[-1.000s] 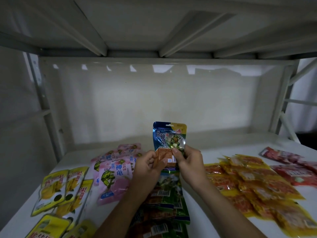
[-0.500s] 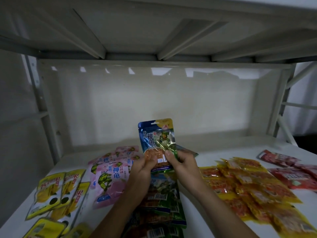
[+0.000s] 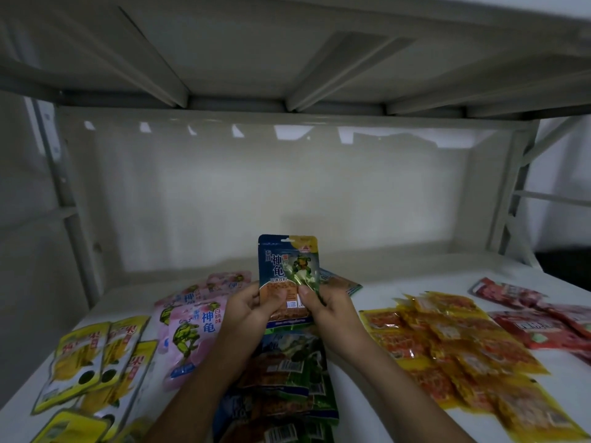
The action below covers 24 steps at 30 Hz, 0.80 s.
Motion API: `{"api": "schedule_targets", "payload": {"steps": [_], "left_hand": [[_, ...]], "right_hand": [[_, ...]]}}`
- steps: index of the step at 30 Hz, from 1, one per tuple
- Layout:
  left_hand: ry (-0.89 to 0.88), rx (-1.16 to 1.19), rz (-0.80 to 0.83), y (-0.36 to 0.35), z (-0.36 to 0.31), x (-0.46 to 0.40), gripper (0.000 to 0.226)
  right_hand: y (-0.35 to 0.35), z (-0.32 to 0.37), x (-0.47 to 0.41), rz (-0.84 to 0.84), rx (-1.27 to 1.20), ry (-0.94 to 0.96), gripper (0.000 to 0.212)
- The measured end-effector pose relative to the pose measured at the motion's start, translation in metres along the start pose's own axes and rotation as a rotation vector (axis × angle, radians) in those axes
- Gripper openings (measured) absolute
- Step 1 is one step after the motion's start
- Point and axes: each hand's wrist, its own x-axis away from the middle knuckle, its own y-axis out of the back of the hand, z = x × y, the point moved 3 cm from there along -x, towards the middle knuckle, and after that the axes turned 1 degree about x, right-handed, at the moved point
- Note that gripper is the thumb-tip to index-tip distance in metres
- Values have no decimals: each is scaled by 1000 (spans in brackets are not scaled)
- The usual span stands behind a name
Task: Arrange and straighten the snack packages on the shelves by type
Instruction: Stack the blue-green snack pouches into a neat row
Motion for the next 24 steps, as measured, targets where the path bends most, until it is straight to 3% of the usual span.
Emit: {"api": "schedule_targets", "payload": {"steps": [6, 10, 17, 24], "left_hand": [[-100, -125, 16, 5, 5, -1, 13], [-49, -90, -52, 7, 8, -4, 17], [-63, -123, 11, 4, 10, -3, 17], [34, 2, 55, 4, 9, -1, 18]], "right_hand": [[-4, -7, -1, -21, 219, 144, 68], [-6, -1, 0, -51, 92, 147, 48], [-10, -12, 0, -64, -276, -50, 13], [-7, -6, -2, -36, -364, -103, 22]]}}
